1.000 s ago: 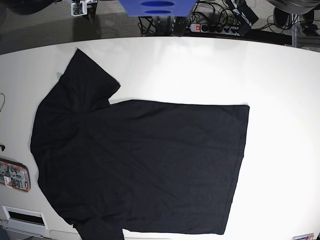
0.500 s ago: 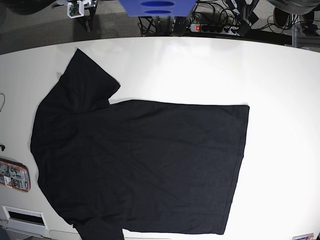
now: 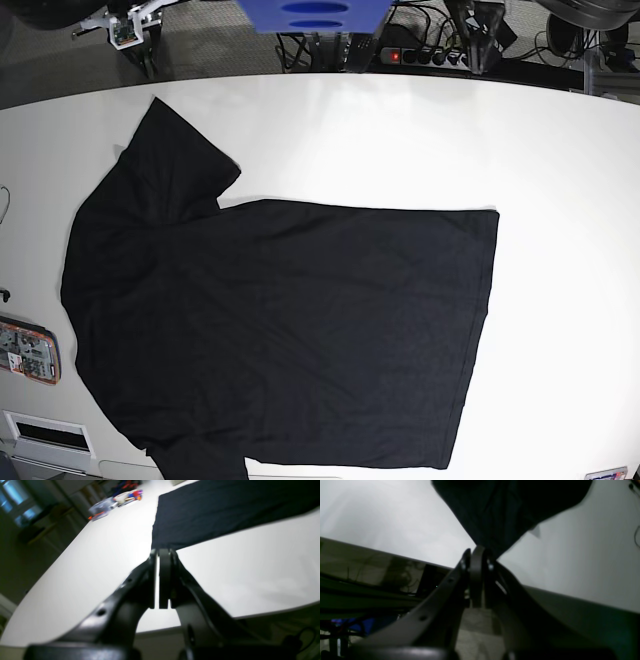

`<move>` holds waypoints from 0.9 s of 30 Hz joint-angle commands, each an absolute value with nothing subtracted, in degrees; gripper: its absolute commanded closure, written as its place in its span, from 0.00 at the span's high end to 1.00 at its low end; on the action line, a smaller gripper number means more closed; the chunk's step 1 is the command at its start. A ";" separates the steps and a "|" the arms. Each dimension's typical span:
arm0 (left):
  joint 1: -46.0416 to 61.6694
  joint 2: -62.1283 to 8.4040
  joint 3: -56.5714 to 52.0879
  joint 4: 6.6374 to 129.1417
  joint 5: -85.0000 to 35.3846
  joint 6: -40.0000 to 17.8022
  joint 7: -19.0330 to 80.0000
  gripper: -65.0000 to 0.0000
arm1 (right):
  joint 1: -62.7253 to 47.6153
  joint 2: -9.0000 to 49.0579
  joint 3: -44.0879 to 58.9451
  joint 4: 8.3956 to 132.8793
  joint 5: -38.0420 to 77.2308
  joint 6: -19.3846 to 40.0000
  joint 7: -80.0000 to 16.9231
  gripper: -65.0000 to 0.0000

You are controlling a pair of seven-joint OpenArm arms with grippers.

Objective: Fold the T-shirt properly
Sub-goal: 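Lower both grippers from rest toward the black T-shirt's shoulders, then grasp the shoulder seam near the collar with the right gripper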

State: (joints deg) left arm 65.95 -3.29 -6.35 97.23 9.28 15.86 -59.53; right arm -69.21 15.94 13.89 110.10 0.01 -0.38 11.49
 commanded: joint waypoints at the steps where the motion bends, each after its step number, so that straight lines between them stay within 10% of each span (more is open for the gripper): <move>1: 66.15 -2.77 -6.29 97.98 9.54 16.22 -61.05 0.00 | -69.67 17.89 13.41 111.08 0.31 -0.04 12.97 0.00; 16: 53.05 -1.63 -6.02 97.89 9.54 16.22 -60.70 0.00 | -56.92 26.95 4.97 110.81 7.96 -2.24 8.04 0.00; 27: 47.60 -22.90 8.40 101.49 2.86 16.22 -46.90 0.00 | -51.56 16.40 2.51 110.99 7.96 -2.24 8.04 0.00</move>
